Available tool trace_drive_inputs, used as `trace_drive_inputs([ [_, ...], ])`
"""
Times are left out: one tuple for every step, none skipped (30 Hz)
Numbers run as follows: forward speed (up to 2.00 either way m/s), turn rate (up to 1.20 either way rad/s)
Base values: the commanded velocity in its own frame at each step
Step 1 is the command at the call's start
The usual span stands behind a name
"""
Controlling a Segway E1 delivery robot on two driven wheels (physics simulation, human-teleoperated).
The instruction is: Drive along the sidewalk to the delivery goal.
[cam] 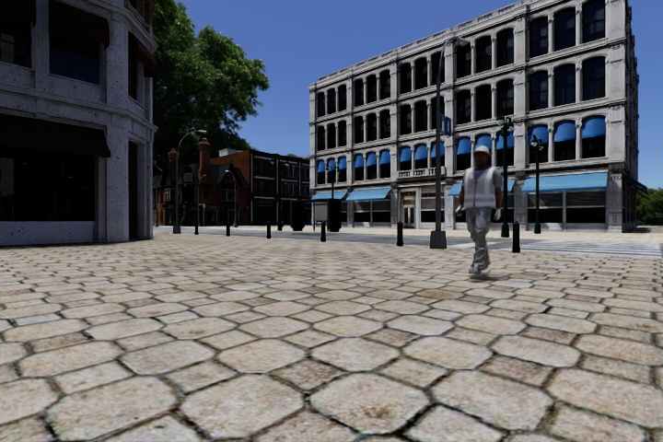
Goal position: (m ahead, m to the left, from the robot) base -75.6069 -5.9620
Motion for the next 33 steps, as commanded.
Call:
trace_drive_inputs([
  [0.0,0.0],
  [0.0,0.0],
  [0.0,0.0],
  [0.0,0.0],
  [0.0,0.0],
  [0.0,0.0],
  [0.0,0.0],
  [0.0,0.0],
  [0.0,0.0],
  [0.0,0.0],
  [0.0,0.0],
  [0.0,0.0],
  [0.0,0.0],
  [0.0,0.0],
  [0.0,0.0],
  [0.0,0.0],
  [0.0,0.0],
  [0.0,0.0],
  [0.0,0.0],
  [0.0,0.0],
  [0.0,0.0],
  [0.0,0.0],
  [0.0,0.0],
  [0.0,0.0],
  [0.0,0.0],
  [0.0,0.0],
  [0.0,0.0],
  [0.0,0.0],
  [0.0,0.0],
  [0.0,0.0],
  [0.0,0.05],
  [0.0,1.19],
  [0.0,1.2],
])
